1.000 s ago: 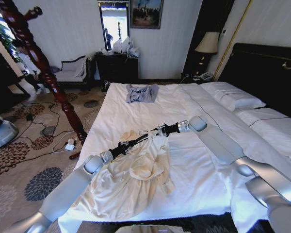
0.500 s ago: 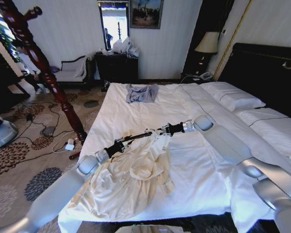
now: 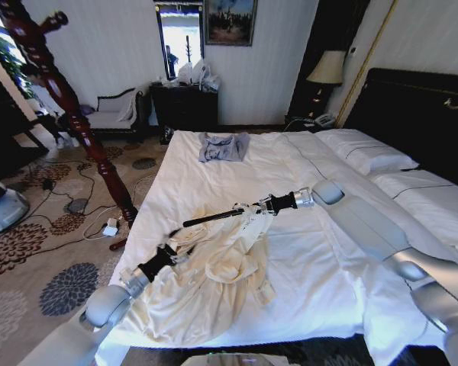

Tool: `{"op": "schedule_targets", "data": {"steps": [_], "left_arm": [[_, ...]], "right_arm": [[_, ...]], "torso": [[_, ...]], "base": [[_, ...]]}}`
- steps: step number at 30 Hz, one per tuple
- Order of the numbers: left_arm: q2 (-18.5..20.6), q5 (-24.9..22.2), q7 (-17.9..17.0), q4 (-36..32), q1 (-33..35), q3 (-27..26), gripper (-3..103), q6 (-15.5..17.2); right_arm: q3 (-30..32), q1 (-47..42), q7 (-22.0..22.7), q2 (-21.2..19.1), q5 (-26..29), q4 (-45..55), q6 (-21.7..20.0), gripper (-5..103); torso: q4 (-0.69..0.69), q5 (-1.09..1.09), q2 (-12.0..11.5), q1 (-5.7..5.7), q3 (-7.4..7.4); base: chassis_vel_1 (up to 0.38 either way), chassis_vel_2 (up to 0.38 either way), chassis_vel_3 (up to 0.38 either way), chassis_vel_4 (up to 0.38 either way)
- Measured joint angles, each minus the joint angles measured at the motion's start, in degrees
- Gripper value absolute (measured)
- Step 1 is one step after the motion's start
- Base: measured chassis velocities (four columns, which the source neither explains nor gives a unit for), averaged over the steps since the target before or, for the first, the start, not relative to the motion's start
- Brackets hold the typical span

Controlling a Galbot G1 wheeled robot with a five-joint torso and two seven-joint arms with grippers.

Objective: Pick up the clothes from the bed and hang them on the clothes hanger.

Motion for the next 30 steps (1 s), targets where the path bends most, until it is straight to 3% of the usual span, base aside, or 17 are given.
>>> {"op": "schedule_targets", "data": {"steps": [2,3,6,8,11,16,22,27,30], "left_arm": [[-1.3,-1.8,-2.1,1.3,-4.8,3.2,100,4.9],[-1.3,-1.8,-2.1,1.3,-4.8,3.2,100,4.9],[-2.2,-3.0,-4.5,4.6,-12.9,10.1,100,9.7],[-2.3,-3.5,-4.7,5.8,-15.1,12.1,100,10.5],[-1.8,-6.8,-5.2,9.7,-22.1,18.9,99,14.4],[-0.7,-8.5,-5.7,11.6,-25.5,23.7,98,18.0],[-1.1,-8.4,-6.5,13.8,-27.1,25.3,94,19.9],[-1.3,-8.2,-6.5,15.1,-27.8,26.0,81,20.1],[-1.3,-7.9,-6.5,15.3,-27.9,26.1,64,20.1]], "right_arm": [[0.0,-0.1,0.0,0.1,0.0,0.5,0.1,17],[0.0,-0.1,0.0,0.1,0.0,0.5,0.1,17],[0.1,-0.2,0.4,0.1,0.2,0.9,0.1,17],[0.2,-0.2,0.6,0.1,0.3,1.0,0.2,17],[0.7,-0.6,1.3,0.1,0.3,0.6,0.4,17],[1.2,-1.0,1.9,0.4,0.7,0.1,0.7,17],[1.7,-1.4,2.0,0.3,1.5,-0.7,1.6,17],[1.8,-1.5,2.0,0.3,1.9,-0.9,2.2,17],[1.7,-1.3,2.1,0.5,2.0,-0.9,2.2,17]], "torso": [[-0.03,0.0,0.0,0.0,0.0],[-0.03,0.0,0.0,0.0,0.0],[-0.04,0.01,0.0,0.01,0.0],[-0.02,0.0,0.0,0.01,0.01],[-0.04,0.0,0.0,0.02,0.01],[0.01,0.01,0.0,0.02,0.01],[-0.01,0.0,0.0,0.02,0.01],[-0.01,0.0,0.0,0.02,0.01],[-0.01,0.0,0.0,0.02,0.01]], "base": [[0.0,0.0,0.0,0.0],[0.0,0.0,0.0,0.0],[0.0,0.0,0.0,0.0],[0.0,0.0,0.0,0.0],[0.0,0.0,0.0,0.0],[0.0,0.0,0.0,0.0],[0.0,0.0,0.0,0.0],[0.0,0.0,0.0,0.0],[0.0,0.0,0.0,0.0]]}}
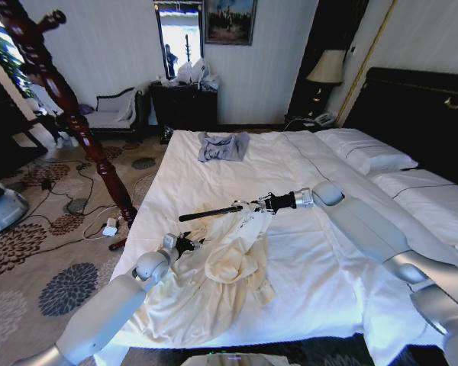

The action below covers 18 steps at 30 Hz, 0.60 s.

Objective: Pick up the clothes from the bed and hang them on the clothes hanger.

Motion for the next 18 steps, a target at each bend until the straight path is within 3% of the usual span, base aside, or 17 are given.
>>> {"op": "schedule_targets", "data": {"steps": [6,9,10,18], "left_arm": [[-0.3,1.0,0.0,0.5,0.3,-0.3,48,-0.2],[-0.7,1.2,0.0,0.6,0.7,-0.9,32,-0.6],[-0.7,1.2,0.0,0.6,0.7,-0.9,32,-0.6],[-1.5,0.6,-0.4,-0.6,3.6,-5.1,2,-3.0]], "right_arm": [[-0.2,0.3,0.5,0.2,0.1,0.0,0.1,17],[-0.3,0.4,0.6,0.2,0.1,0.1,0.2,17],[-0.3,0.4,0.6,0.2,0.1,0.1,0.2,17],[-0.3,0.7,0.7,-0.1,0.1,0.4,0.4,17]], "torso": [[0.0,0.0,0.0,0.0,0.0],[-0.01,0.0,0.0,-0.01,0.0],[-0.01,0.0,0.0,-0.01,0.0],[-0.01,0.0,0.0,-0.01,0.0]], "base": [[0.0,0.0,0.0,0.0],[0.0,0.0,0.0,0.0],[0.0,0.0,0.0,0.0],[0.0,0.0,0.0,0.0]]}}
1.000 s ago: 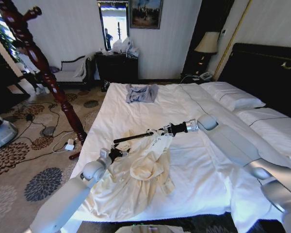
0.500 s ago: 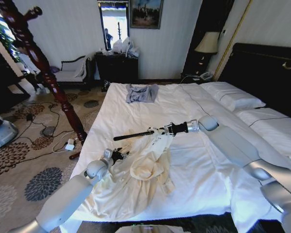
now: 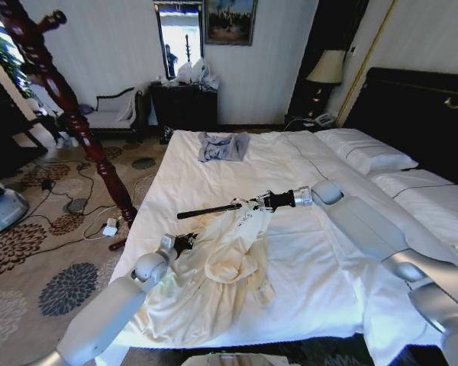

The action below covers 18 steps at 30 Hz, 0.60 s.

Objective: Pick up the clothes from the bed and hang them on the clothes hanger.

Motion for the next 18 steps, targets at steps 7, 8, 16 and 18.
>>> {"op": "schedule_targets", "data": {"steps": [7,8,16,18], "left_arm": [[-0.2,-4.7,-0.7,-2.1,0.9,-7.6,1,-0.8],[0.2,-5.9,-0.9,-2.4,0.8,-9.1,1,-0.8],[4.2,-12.3,-1.5,-4.9,-3.5,-15.1,1,-0.6],[5.5,-14.8,-1.9,-6.4,-5.4,-15.8,1,-0.5]], "right_arm": [[-0.1,0.3,-1.4,-0.7,-0.2,0.3,0.0,17],[-0.1,0.3,-1.6,-0.8,-0.3,0.5,-0.1,17],[-0.3,0.1,-1.9,-0.8,-1.2,1.2,-1.0,17],[-0.4,0.1,-1.9,-0.7,-1.3,1.5,-1.7,17]], "torso": [[-0.01,-0.01,0.0,0.0,-0.01],[0.0,-0.01,0.0,0.0,-0.01],[0.01,0.0,0.0,0.0,0.0],[0.02,-0.01,0.0,0.01,0.0]], "base": [[0.0,0.0,0.0,0.0],[0.0,0.0,0.0,0.0],[0.0,0.0,0.0,0.0],[0.0,0.0,0.0,0.0]]}}
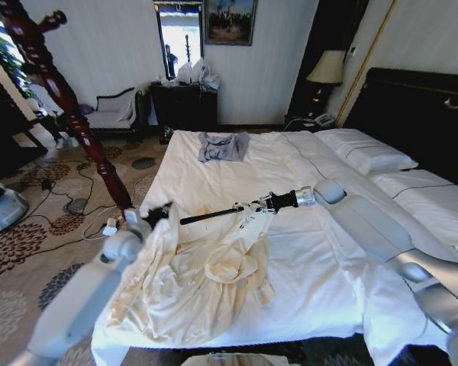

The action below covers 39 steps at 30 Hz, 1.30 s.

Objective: Pick up the clothes from the bed and hang them on the clothes hanger.

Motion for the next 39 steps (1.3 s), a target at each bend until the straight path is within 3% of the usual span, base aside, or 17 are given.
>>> {"op": "schedule_targets", "data": {"steps": [8,11,14,17,21,27,39], "left_arm": [[3.2,-9.5,-2.3,-8.3,-7.2,-0.8,1,1.8],[4.6,-14.3,-2.9,-13.6,-8.7,1.0,1,2.6],[5.3,-14.9,-3.0,-18.3,-7.1,4.0,1,3.2],[5.5,-13.5,-2.5,-22.9,-3.0,6.9,1,3.5],[5.7,-7.6,1.1,-26.6,4.5,12.2,1,2.8],[5.7,-2.1,2.6,-25.8,7.9,17.2,1,1.8],[5.1,0.2,3.2,-20.3,9.4,18.3,1,0.5]], "right_arm": [[-0.3,-0.5,0.3,0.3,0.6,-0.1,-2.3,17],[-0.4,-1.2,1.2,0.6,1.4,-0.5,-3.8,17],[-0.4,-1.6,2.0,0.9,1.5,-1.3,-4.3,17],[-0.4,-1.8,3.1,1.1,2.6,-1.9,-5.2,17],[-1.1,-1.5,4.3,1.2,7.3,-1.5,-7.3,17],[-1.7,-0.1,6.6,1.6,12.0,-0.3,-9.0,17],[-2.0,3.5,7.3,0.7,15.3,0.9,-9.3,17]], "torso": [[-0.02,0.02,0.0,0.0,0.0],[-0.01,0.03,0.0,0.0,-0.01],[-0.03,0.03,0.0,-0.01,0.0],[-0.02,0.03,0.0,0.0,0.0],[0.0,0.01,0.0,-0.02,0.0],[-0.01,0.01,0.0,-0.01,0.0],[-0.01,0.01,0.0,-0.01,0.0]], "base": [[0.0,0.0,0.0,0.0],[0.0,0.0,0.0,0.0],[0.0,0.0,0.0,0.0],[0.0,0.0,0.0,0.0],[0.0,0.0,0.0,0.0],[0.0,0.0,0.0,0.0],[0.0,0.0,0.0,0.0]]}}
